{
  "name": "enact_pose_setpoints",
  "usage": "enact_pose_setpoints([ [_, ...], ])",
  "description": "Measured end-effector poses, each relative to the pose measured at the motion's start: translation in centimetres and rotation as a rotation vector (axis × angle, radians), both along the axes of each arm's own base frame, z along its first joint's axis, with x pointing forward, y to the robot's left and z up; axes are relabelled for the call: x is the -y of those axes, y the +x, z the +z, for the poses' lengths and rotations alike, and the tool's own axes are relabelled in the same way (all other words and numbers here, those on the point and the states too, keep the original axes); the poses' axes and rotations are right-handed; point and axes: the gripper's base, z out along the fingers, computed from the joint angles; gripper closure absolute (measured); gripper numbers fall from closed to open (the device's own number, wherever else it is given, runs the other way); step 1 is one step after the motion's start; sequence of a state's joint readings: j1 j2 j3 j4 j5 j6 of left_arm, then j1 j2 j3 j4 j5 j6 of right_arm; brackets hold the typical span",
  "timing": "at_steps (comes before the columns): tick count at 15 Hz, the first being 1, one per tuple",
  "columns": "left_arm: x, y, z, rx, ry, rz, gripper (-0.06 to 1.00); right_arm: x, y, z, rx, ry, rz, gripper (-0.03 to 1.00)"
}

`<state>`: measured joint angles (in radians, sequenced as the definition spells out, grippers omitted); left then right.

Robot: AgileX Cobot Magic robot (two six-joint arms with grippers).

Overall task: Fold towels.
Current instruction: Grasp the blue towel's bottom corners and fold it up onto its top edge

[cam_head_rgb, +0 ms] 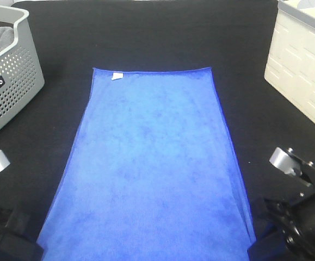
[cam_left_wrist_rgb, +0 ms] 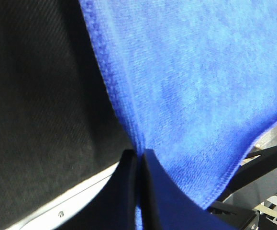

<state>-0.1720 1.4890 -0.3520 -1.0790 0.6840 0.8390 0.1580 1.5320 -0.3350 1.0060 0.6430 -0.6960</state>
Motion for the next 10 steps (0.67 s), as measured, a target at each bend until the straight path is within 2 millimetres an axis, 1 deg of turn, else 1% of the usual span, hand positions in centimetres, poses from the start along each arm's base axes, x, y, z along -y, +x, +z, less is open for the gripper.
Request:
enact_pose_setpoints([
  [1,-0.1,-0.3,-0.1,-0.013,0.001,0.006,0.94,0.0,-0.2,0.1,0.002,0.002,0.001,0.97],
  [3,0.0,-0.3,-0.1,-0.015,-0.005,0.022,0.94,0.0,0.0,0.2,0.008,0.005,-0.004,0.97],
  [5,0.2,1.0,0.6,0.021,-0.017,0.055,0.94,-0.3,1.5,0.9,0.054,0.017,-0.002,0.97],
  [6,0.4,2.0,1.2,0.048,-0.025,0.07,0.94,-0.5,3.0,1.8,0.104,0.027,-0.004,0.97],
  [8,0.8,5.1,2.5,0.087,-0.023,0.093,0.94,-1.0,6.1,3.9,0.199,0.044,-0.016,0.97],
  [9,0.9,6.7,2.8,0.097,-0.004,0.088,0.94,-1.4,7.9,5.2,0.231,0.058,-0.019,0.97],
  [10,1.1,8.3,2.9,0.099,0.016,0.088,0.94,-1.7,9.7,6.0,0.242,0.065,-0.012,0.97],
])
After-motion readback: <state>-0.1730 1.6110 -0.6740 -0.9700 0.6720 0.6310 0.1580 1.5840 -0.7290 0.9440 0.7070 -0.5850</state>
